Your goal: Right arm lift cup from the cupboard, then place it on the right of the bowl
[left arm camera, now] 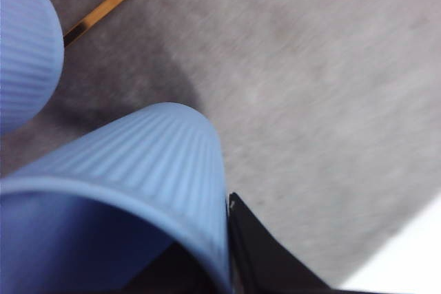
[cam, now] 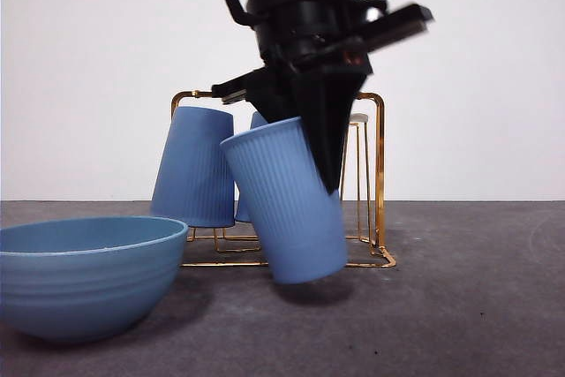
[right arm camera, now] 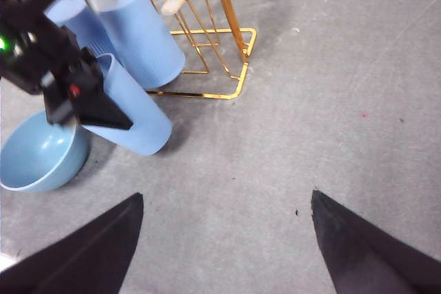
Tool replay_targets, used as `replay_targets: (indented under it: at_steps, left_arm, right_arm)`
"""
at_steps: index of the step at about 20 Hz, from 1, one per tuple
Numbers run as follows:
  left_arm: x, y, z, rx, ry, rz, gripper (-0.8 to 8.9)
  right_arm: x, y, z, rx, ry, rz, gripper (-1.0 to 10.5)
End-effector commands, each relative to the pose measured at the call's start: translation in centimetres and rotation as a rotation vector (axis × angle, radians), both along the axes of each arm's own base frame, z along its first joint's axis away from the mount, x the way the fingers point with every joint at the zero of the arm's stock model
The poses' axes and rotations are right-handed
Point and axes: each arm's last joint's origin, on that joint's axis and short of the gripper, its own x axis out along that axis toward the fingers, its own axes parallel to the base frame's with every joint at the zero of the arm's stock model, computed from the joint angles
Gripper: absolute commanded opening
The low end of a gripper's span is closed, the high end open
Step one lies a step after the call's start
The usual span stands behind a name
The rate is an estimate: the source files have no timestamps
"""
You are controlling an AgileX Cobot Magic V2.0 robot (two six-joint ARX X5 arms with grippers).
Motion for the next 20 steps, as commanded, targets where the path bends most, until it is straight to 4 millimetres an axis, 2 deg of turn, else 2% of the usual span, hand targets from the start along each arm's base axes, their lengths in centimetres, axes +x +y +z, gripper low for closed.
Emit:
replay_targets:
  at_steps: [1, 6, 9, 11, 14, 16, 18, 20]
  left_arm:
    - [-0.8, -1.6, -0.7, 0.058, -0.013, -0.064, 0.09]
    - [-2.1, -3.3, -2.6, 0.180, -0.034, -0.129, 0.09]
    - [-2.5, -3.6, -2.8, 0.188, -0.035, -0.150, 0.15]
    - [-2.6, -3.8, -2.6, 0.179, -0.043, -0.153, 0.95]
    - [-2.5, -4.0, -1.7, 0.161, -0.057, -0.155, 3.17]
    - [-2.4, -4.1, -0.4, 0.143, -0.070, -0.154, 3.82]
    - [-2.3, -4.3, 1.3, 0.109, -0.095, -0.154, 3.88]
    - [-2.4, -4.2, 3.0, 0.073, -0.119, -0.147, 5.08]
  right_arm:
    - [-0.1, 0.0, 0.4, -0.010, -0.025, 0.019, 3.8]
    - [-0.1, 0.0, 0.4, -0.014, -0.027, 0.021, 3.8]
    - [-0.1, 0.0, 0.4, -0.013, -0.027, 0.021, 3.8]
    - [-0.1, 0.0, 0.4, -0.013, -0.027, 0.021, 3.8]
    - [-0.1, 0.0, 0.4, -0.011, -0.025, 0.019, 3.8]
    - [-0.1, 0.0, 0.4, -0.011, -0.025, 0.019, 3.8]
    - [-0.1, 0.0, 0.4, -0.010, -0.024, 0.019, 3.8]
    - [-0.1, 0.0, 0.4, -0.007, -0.022, 0.019, 3.8]
